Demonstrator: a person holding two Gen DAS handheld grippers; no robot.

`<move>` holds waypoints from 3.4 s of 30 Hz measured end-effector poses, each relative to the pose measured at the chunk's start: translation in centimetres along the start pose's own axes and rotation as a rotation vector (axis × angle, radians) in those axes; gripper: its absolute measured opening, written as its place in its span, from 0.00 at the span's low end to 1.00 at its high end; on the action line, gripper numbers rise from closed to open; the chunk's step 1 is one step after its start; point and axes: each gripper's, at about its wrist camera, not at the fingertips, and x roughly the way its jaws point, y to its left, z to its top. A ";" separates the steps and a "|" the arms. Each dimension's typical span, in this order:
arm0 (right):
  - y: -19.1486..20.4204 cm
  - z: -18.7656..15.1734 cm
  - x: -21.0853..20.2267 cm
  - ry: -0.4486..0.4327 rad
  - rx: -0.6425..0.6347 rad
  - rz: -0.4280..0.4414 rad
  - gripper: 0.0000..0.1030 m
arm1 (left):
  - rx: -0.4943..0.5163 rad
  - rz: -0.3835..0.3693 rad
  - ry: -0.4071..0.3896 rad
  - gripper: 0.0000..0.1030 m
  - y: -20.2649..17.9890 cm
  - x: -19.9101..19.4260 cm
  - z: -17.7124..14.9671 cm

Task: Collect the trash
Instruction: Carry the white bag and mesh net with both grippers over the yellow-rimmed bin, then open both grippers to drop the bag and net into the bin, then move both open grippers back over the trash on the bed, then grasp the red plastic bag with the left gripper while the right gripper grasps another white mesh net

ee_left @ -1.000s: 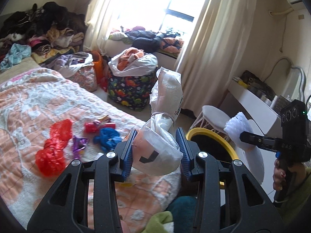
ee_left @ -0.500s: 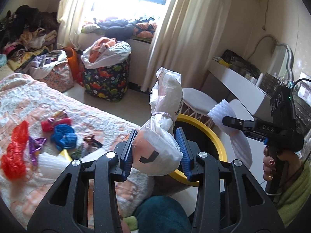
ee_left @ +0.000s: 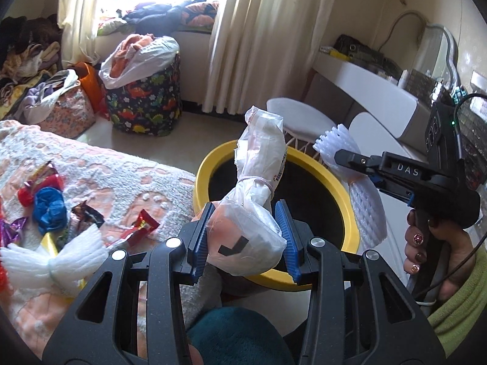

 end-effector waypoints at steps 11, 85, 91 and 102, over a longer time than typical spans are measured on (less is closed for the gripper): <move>-2.6 -0.1 2.4 -0.005 0.081 -0.046 0.33 | 0.029 0.004 0.058 0.33 -0.6 3.7 -0.7; 20.5 -7.5 8.0 0.225 -0.336 0.202 0.77 | -0.418 0.415 -0.240 0.75 22.1 -12.3 -4.5; 22.5 -9.5 10.5 0.265 -0.355 0.126 0.77 | -0.480 0.474 -0.217 0.75 25.4 -12.5 -6.2; 23.8 -11.5 12.2 0.317 -0.433 0.170 0.09 | -0.630 0.466 -0.121 0.62 28.9 -10.5 -9.2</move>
